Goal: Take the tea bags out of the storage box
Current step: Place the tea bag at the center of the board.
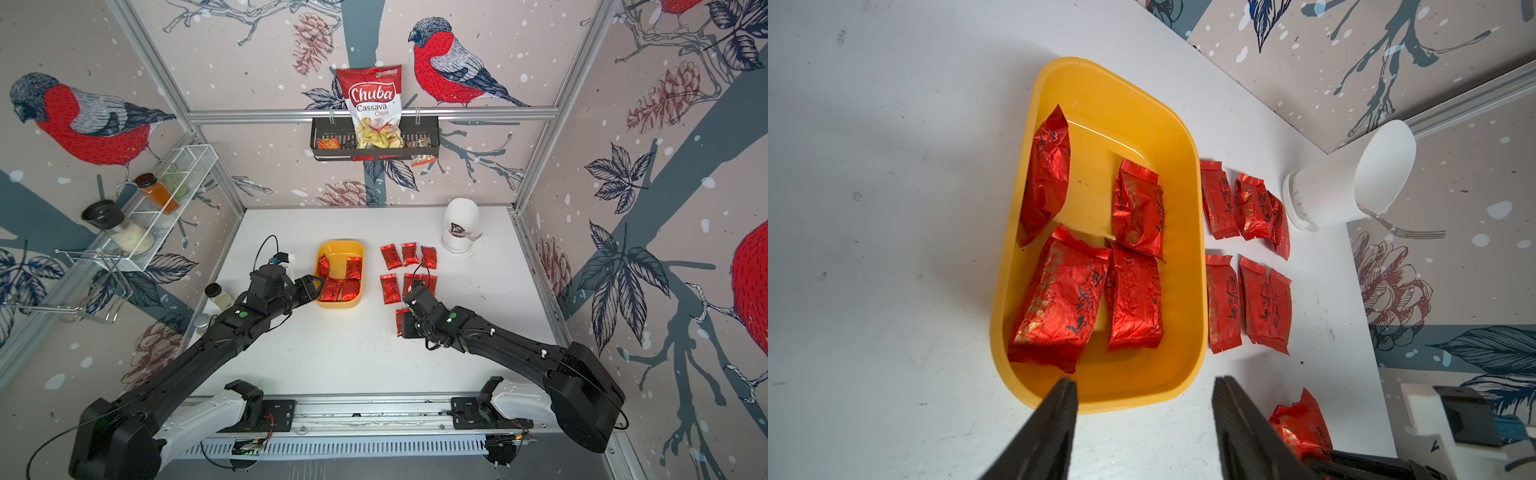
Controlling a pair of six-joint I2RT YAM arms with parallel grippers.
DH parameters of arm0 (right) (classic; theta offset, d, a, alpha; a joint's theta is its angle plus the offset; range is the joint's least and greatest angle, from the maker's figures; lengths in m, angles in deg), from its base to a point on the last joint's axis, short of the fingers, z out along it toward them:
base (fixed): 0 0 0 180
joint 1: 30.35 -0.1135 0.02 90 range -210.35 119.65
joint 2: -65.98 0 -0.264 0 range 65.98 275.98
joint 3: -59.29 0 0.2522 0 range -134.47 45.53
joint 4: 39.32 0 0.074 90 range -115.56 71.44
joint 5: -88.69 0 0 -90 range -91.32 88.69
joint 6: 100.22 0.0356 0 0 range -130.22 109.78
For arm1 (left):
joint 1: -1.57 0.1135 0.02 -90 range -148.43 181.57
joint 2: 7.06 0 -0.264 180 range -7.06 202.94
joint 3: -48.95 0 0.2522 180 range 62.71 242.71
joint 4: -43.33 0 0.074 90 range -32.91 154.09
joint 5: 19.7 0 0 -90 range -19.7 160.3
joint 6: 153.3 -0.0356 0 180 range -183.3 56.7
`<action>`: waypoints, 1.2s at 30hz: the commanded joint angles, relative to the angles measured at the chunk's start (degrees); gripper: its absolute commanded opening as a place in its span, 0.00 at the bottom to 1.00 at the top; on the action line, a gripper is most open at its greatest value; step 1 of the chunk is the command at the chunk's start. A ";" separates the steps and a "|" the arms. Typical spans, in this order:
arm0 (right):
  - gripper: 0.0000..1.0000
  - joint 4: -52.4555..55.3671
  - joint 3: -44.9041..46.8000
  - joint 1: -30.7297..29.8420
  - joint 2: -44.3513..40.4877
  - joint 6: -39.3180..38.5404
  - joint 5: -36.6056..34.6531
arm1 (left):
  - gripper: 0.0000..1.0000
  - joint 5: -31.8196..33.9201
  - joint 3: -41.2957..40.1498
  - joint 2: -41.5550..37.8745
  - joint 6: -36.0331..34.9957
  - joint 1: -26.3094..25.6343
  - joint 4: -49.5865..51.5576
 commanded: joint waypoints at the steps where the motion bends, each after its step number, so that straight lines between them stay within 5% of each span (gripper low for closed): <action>1: 0.23 -2.92 2.15 0.94 0.05 1.97 -0.59 | 0.57 0.44 -0.05 -0.27 0.78 -0.44 -1.64; 9: 0.26 -5.95 5.22 4.35 1.86 2.87 0.32 | 0.57 0.72 -0.38 -0.72 0.73 -0.66 -0.94; 19: 0.64 -0.96 1.77 3.73 -1.81 3.32 -1.65 | 0.62 1.47 1.57 0.41 0.04 -0.61 -0.09; 27: 0.65 2.06 -8.06 2.76 -2.36 0.81 -3.56 | 0.69 4.16 4.68 0.03 -2.39 0.91 2.48; 36: 0.59 -0.50 -30.05 0.15 19.92 -5.21 -1.85 | 0.71 -2.08 4.47 1.68 -5.55 10.33 2.60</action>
